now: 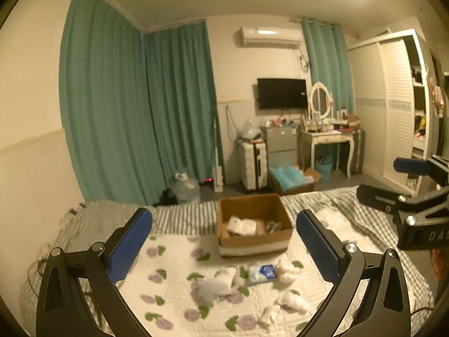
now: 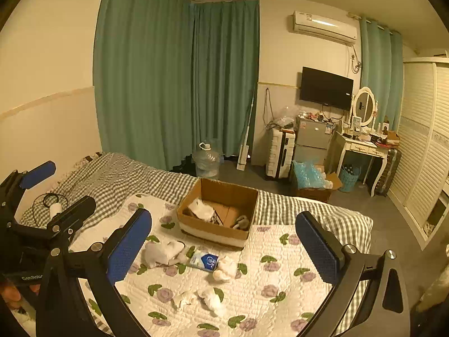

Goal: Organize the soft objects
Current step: 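Release both items into the box and pull both tools back, then grasp the white mesh item with the left gripper while the right gripper grasps the white cloth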

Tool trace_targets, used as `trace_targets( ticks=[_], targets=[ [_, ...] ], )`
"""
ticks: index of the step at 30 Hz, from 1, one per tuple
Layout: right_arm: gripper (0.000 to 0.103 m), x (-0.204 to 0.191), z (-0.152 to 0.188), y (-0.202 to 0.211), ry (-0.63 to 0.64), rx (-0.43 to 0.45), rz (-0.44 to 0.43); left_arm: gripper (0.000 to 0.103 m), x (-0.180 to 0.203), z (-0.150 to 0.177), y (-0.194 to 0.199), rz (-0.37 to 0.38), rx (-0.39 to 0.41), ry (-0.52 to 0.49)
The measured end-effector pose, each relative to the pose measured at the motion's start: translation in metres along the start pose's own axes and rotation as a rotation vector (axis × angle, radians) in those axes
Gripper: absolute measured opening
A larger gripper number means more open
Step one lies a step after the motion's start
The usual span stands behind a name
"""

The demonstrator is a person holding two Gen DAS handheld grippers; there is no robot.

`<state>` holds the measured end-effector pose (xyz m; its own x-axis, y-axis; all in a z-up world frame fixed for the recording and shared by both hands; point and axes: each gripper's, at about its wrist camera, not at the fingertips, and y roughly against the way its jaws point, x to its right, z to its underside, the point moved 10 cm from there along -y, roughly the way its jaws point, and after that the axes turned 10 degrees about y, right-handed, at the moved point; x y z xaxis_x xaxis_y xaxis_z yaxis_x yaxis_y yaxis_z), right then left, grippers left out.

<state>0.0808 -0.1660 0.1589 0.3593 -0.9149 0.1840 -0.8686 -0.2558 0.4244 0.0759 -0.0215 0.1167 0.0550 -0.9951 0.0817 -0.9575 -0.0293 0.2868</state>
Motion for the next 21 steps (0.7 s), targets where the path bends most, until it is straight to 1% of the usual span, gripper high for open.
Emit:
trace_targets(
  ticks=[4, 6, 9, 11, 15, 18, 21],
  targets=[
    [0.103, -0.008, 0.029, -0.011, 0.02, -0.001, 0.023, 0.103, -0.005, 0.03, -0.01, -0.023, -0.009, 0.01],
    [0.103, -0.013, 0.044, -0.022, 0.039, -0.011, 0.03, 0.103, -0.009, 0.049, -0.021, -0.019, -0.046, 0.037],
    [0.103, -0.019, 0.07, -0.043, 0.051, -0.048, 0.006, 0.103, -0.017, 0.075, -0.038, -0.028, -0.091, 0.091],
    [0.103, -0.022, 0.085, -0.057, 0.05, -0.07, -0.005, 0.103, -0.019, 0.091, -0.048, -0.035, -0.116, 0.109],
    [0.103, -0.022, 0.12, -0.087, 0.043, -0.131, -0.009, 0.103, -0.016, 0.127, -0.069, -0.052, -0.163, 0.114],
    [0.103, -0.026, 0.149, -0.112, 0.038, -0.184, -0.032, 0.103, -0.012, 0.152, -0.083, -0.048, -0.208, 0.123],
    [0.1, -0.032, 0.175, -0.132, 0.045, -0.22, -0.055, 0.103, -0.014, 0.179, -0.098, -0.086, -0.256, 0.12]
  ],
)
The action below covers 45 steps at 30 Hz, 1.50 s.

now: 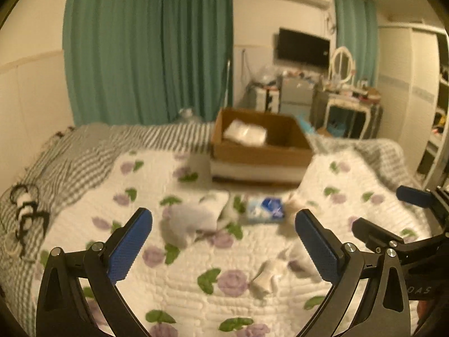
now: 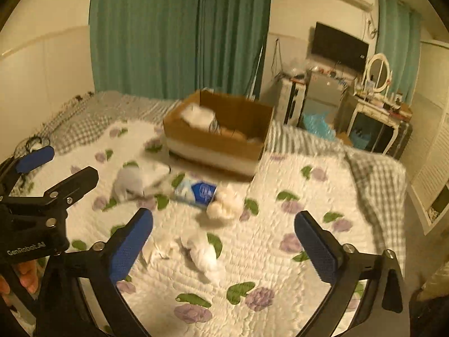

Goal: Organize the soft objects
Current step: 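Grasp the white mesh item with the left gripper while the right gripper grasps the white cloth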

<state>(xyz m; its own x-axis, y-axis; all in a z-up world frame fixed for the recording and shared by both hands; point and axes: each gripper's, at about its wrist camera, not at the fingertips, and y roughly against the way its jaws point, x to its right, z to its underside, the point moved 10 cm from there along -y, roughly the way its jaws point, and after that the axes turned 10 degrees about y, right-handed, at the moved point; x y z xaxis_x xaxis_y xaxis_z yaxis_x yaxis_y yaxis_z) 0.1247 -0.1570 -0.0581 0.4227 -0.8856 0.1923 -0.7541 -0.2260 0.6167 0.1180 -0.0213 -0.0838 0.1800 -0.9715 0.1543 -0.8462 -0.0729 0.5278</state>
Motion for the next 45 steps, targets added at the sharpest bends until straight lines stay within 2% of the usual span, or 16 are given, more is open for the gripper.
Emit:
trace_targets(
  ticks=[2, 7, 13, 16, 18, 22, 30, 33, 35, 37, 38, 40, 45],
  targets=[
    [0.1, -0.004, 0.016, -0.02, -0.011, -0.038, -0.028, 0.103, -0.003, 0.013, -0.014, -0.005, -0.044, -0.005],
    [0.093, -0.009, 0.045, -0.061, -0.033, -0.119, -0.071, 0.103, -0.01, 0.035, -0.036, -0.036, -0.087, -0.019],
    [0.074, -0.028, 0.069, -0.105, -0.017, -0.216, -0.136, 0.103, -0.012, 0.057, -0.054, -0.033, -0.143, -0.031],
    [0.056, -0.037, 0.082, -0.123, -0.012, -0.265, -0.174, 0.103, -0.013, 0.065, -0.061, -0.038, -0.165, -0.034],
    [0.036, -0.043, 0.09, -0.132, -0.005, -0.298, -0.198, 0.103, -0.012, 0.068, -0.065, -0.036, -0.179, -0.034],
    [0.033, -0.045, 0.095, -0.137, 0.002, -0.314, -0.216, 0.103, -0.006, 0.077, -0.072, -0.011, -0.212, -0.045],
    [0.032, -0.019, 0.086, -0.124, -0.072, -0.264, -0.152, 0.102, 0.016, 0.099, -0.082, 0.069, -0.263, -0.09],
    [0.032, -0.014, 0.085, -0.125, -0.1, -0.262, -0.155, 0.094, 0.029, 0.106, -0.085, 0.118, -0.291, -0.114],
    [0.032, -0.013, 0.086, -0.126, -0.103, -0.267, -0.153, 0.08, 0.036, 0.113, -0.09, 0.126, -0.31, -0.135],
    [0.032, -0.015, 0.086, -0.127, -0.098, -0.271, -0.15, 0.06, 0.037, 0.121, -0.097, 0.115, -0.348, -0.146],
    [0.032, -0.016, 0.087, -0.128, -0.094, -0.272, -0.15, 0.057, 0.036, 0.124, -0.1, 0.111, -0.357, -0.146],
    [0.032, -0.017, 0.087, -0.128, -0.093, -0.272, -0.154, 0.041, 0.037, 0.125, -0.099, 0.123, -0.354, -0.144],
    [0.032, -0.019, 0.093, -0.127, -0.089, -0.278, -0.157, 0.029, 0.037, 0.128, -0.092, 0.106, -0.36, -0.179]
  ],
)
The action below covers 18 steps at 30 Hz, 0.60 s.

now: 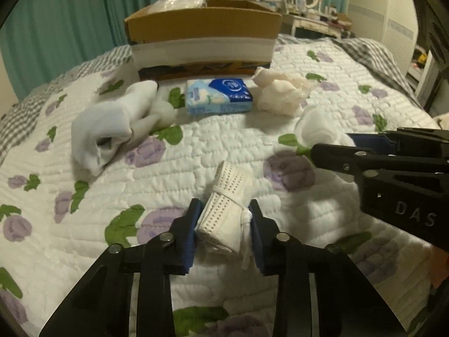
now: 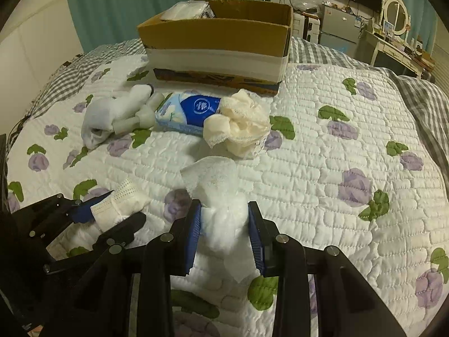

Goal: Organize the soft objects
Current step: 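Grasp the white mesh item with the left gripper while the right gripper grasps the white cloth, then carry the mesh item with the left gripper while the right gripper carries the cloth into the box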

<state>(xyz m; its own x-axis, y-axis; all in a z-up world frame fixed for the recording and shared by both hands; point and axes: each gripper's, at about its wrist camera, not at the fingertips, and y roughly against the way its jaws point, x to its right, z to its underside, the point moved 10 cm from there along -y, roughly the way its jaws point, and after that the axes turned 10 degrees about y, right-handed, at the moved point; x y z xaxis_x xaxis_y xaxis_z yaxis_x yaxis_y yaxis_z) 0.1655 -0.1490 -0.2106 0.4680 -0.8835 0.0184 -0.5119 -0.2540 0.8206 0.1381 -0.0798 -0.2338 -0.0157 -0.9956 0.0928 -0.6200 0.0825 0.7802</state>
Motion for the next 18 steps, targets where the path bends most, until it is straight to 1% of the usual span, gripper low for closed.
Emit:
trace_targets(
  ticks=[1, 4, 9, 14, 18],
  targets=[
    [0.032, -0.001, 0.001, 0.0, 0.001, -0.001, -0.001, 0.025, 0.0, 0.001, 0.002, 0.004, -0.002, 0.0],
    [0.032, -0.006, 0.006, 0.003, 0.009, -0.005, 0.004, 0.024, -0.004, 0.002, 0.008, 0.017, -0.015, 0.032],
    [0.032, -0.017, 0.007, 0.021, 0.037, 0.021, 0.022, 0.023, -0.011, -0.001, 0.024, 0.011, -0.011, 0.072],
    [0.032, -0.024, 0.0, 0.05, 0.038, 0.071, 0.023, 0.023, -0.009, -0.013, 0.058, 0.011, 0.057, 0.055],
    [0.032, -0.032, -0.008, 0.075, 0.059, 0.109, 0.038, 0.023, -0.007, -0.024, 0.082, 0.035, 0.1, 0.065]
  ],
)
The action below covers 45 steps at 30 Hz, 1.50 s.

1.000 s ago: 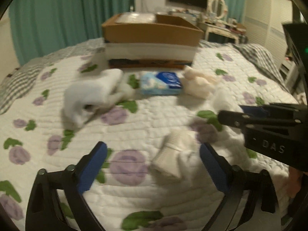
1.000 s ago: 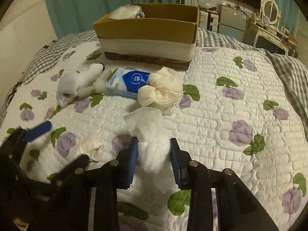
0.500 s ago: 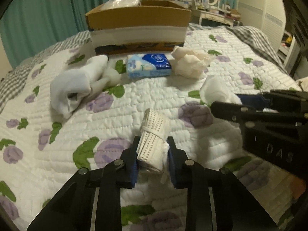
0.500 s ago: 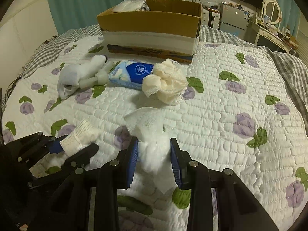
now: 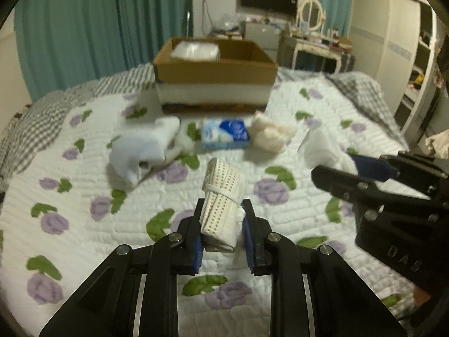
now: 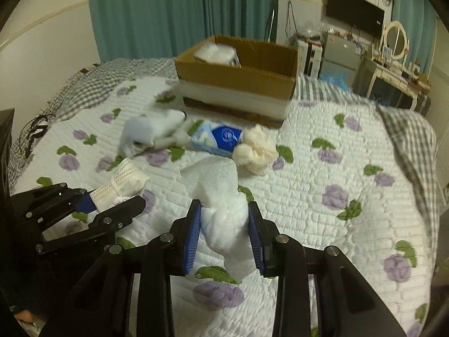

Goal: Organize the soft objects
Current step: 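Carry the mesh item with the left gripper while the right gripper carries the cloth into the box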

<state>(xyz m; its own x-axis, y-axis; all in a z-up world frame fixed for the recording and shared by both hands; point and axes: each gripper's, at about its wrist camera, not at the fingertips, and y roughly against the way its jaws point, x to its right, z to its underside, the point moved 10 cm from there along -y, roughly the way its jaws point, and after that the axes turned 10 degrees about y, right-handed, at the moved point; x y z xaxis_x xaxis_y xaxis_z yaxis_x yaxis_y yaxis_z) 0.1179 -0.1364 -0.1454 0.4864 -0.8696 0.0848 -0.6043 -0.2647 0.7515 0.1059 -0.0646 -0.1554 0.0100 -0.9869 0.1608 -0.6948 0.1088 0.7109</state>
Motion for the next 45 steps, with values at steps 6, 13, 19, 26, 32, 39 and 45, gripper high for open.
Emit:
trace_targets(
  ticks=[6, 13, 19, 26, 32, 39, 45],
  targets=[
    [0.032, -0.007, -0.016, 0.031, 0.024, 0.052, 0.014, 0.023, -0.002, -0.025, 0.029, 0.014, 0.055, 0.021],
    [0.032, -0.005, -0.044, 0.07, 0.048, 0.122, 0.039, 0.023, -0.005, -0.067, 0.061, 0.003, 0.139, -0.012],
    [0.032, 0.001, -0.074, 0.086, 0.06, 0.158, 0.04, 0.023, -0.001, -0.104, 0.075, -0.002, 0.197, -0.024],
    [0.032, 0.011, -0.122, 0.09, 0.081, 0.198, 0.052, 0.023, 0.004, -0.148, 0.08, -0.024, 0.26, -0.057],
    [0.032, 0.034, -0.163, 0.082, 0.076, 0.223, 0.064, 0.023, 0.004, -0.19, 0.059, -0.014, 0.278, -0.056],
    [0.032, 0.062, -0.206, 0.049, 0.063, 0.216, 0.057, 0.023, 0.008, -0.237, 0.012, -0.025, 0.283, -0.122],
    [0.032, 0.093, -0.242, 0.005, 0.031, 0.2, 0.042, 0.023, 0.011, -0.271, -0.05, -0.029, 0.258, -0.154]
  ],
)
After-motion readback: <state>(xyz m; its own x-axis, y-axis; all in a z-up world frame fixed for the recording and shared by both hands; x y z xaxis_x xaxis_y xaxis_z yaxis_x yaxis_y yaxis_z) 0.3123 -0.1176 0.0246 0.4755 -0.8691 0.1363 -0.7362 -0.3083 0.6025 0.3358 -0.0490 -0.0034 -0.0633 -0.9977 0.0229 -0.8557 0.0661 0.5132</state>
